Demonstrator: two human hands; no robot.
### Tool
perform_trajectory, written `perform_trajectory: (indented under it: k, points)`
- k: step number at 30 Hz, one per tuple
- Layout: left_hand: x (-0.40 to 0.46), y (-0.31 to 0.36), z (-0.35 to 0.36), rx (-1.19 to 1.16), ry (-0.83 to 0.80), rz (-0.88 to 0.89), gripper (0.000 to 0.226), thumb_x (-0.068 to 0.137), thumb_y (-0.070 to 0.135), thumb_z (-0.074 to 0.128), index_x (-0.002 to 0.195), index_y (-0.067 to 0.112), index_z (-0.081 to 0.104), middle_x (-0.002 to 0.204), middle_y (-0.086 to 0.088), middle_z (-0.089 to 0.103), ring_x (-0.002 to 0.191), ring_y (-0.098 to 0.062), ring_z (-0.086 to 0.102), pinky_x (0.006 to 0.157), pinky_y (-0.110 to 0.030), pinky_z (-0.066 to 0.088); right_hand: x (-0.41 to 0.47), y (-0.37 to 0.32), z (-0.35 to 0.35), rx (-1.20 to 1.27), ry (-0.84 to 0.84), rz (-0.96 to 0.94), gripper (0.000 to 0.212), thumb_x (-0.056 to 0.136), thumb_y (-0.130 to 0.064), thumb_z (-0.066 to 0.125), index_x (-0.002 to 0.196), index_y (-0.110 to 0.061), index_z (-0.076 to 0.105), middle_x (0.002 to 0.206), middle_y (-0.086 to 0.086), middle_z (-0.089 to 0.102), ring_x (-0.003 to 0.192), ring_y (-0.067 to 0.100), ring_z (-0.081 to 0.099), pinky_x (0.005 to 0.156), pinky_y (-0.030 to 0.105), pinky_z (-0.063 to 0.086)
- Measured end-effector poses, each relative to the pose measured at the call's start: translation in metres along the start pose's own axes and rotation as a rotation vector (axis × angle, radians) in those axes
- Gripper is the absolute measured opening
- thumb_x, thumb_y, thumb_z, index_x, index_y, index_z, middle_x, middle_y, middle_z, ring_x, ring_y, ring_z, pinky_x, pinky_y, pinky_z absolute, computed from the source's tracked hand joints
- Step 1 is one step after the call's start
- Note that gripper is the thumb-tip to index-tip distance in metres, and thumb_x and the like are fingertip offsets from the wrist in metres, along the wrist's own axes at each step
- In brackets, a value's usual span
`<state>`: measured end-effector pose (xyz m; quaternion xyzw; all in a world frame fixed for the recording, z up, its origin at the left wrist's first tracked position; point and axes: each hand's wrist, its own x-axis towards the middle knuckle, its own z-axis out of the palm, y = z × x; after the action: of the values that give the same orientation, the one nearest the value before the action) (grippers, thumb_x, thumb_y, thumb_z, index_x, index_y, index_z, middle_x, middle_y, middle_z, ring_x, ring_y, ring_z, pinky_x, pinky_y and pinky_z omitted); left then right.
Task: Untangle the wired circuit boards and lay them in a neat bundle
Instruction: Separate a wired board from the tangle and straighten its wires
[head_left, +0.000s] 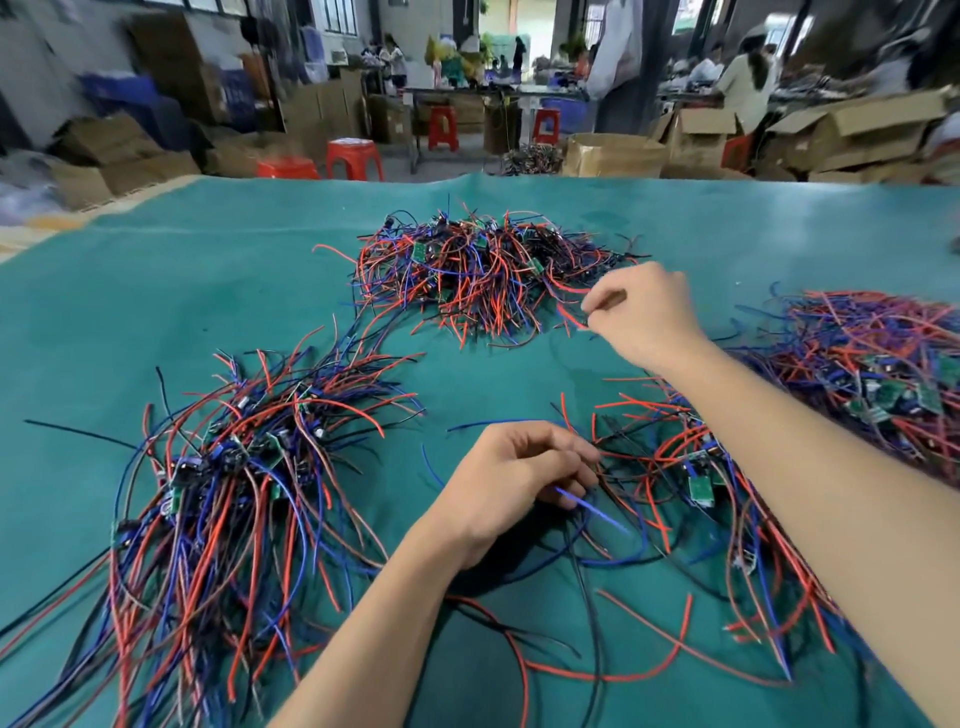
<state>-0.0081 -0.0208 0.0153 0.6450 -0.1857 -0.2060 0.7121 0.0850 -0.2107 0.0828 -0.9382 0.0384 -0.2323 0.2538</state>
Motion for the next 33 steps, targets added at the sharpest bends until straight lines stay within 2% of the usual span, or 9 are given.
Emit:
perform_trajectory:
  k: [3,5,10,14,16,20,23,30,33]
  points:
    - [0.002,0.0,0.001,-0.104,0.042,-0.006,0.019,0.101,-0.001,0.046,0.11,-0.005,0.063,0.084,-0.015,0.071,0.067,-0.015,0.065,0.064,-0.021,0.055,-0.026,-0.015,-0.018,0.262,0.153,0.013,0.023,0.074,-0.006,0.072,0.073,-0.029,0.074,0.069,-0.009,0.074,0.062,-0.003,0.065,0.064,0.013,0.048]
    - [0.003,0.001,0.001,-0.206,0.062,-0.016,0.021,0.105,0.008,0.042,0.113,-0.002,0.058,0.087,-0.017,0.073,0.07,-0.02,0.069,0.064,-0.023,0.057,-0.059,-0.021,-0.021,0.414,0.167,0.016,0.02,0.074,-0.008,0.073,0.073,-0.028,0.074,0.068,-0.014,0.074,0.063,-0.008,0.067,0.062,0.009,0.047]
    - [0.005,0.001,0.002,-0.271,0.111,-0.032,0.028,0.108,0.023,0.039,0.104,0.006,0.061,0.088,-0.015,0.074,0.077,-0.023,0.071,0.066,-0.024,0.058,-0.132,-0.027,0.008,0.583,0.129,0.094,0.026,0.079,-0.001,0.073,0.082,-0.027,0.075,0.078,-0.011,0.077,0.073,0.001,0.073,0.073,0.025,0.059]
    - [0.006,-0.003,0.0,-0.23,0.12,-0.047,0.025,0.105,0.017,0.045,0.101,0.004,0.066,0.095,-0.016,0.068,0.09,-0.026,0.062,0.079,-0.029,0.057,-0.149,-0.024,0.024,0.567,0.13,0.026,0.028,0.077,0.004,0.075,0.086,-0.023,0.075,0.083,-0.013,0.074,0.074,0.001,0.071,0.07,0.014,0.054]
    - [0.006,-0.003,0.0,-0.234,0.12,-0.05,0.023,0.104,0.017,0.048,0.102,0.004,0.067,0.092,-0.015,0.067,0.089,-0.027,0.062,0.081,-0.031,0.057,-0.147,-0.022,0.023,0.597,0.113,0.071,0.027,0.074,0.003,0.077,0.084,-0.022,0.074,0.077,-0.014,0.073,0.07,0.003,0.07,0.069,0.015,0.053]
    - [0.006,-0.002,-0.001,-0.205,0.115,-0.046,0.024,0.104,0.017,0.048,0.105,0.0,0.066,0.094,-0.019,0.067,0.08,-0.022,0.064,0.073,-0.027,0.057,-0.145,-0.02,0.023,0.678,0.057,0.137,0.019,0.072,-0.008,0.077,0.079,-0.026,0.074,0.074,-0.013,0.075,0.067,0.004,0.07,0.066,0.019,0.054]
    - [0.004,-0.002,0.0,-0.134,0.113,-0.03,0.026,0.105,0.016,0.046,0.098,0.003,0.068,0.085,-0.014,0.071,0.071,-0.018,0.065,0.066,-0.022,0.055,-0.142,-0.016,0.021,0.764,0.038,0.211,0.006,0.07,-0.02,0.071,0.074,-0.024,0.075,0.072,-0.007,0.075,0.066,0.007,0.069,0.067,0.024,0.053]
    - [0.003,-0.001,0.002,-0.113,0.119,-0.013,0.031,0.106,0.014,0.042,0.092,0.003,0.068,0.08,-0.009,0.073,0.071,-0.016,0.066,0.065,-0.021,0.055,-0.138,-0.018,0.02,0.919,-0.06,0.344,0.018,0.063,-0.022,0.076,0.081,-0.019,0.072,0.074,-0.001,0.069,0.071,0.017,0.065,0.073,0.039,0.054]
    - [0.004,-0.003,0.003,-0.081,0.144,0.001,0.03,0.106,0.012,0.043,0.091,0.006,0.069,0.082,-0.01,0.071,0.076,-0.016,0.065,0.066,-0.022,0.055,-0.137,-0.017,0.018,0.948,-0.158,0.338,0.015,0.062,-0.021,0.073,0.077,-0.023,0.075,0.072,-0.002,0.066,0.066,0.014,0.059,0.062,0.027,0.048]
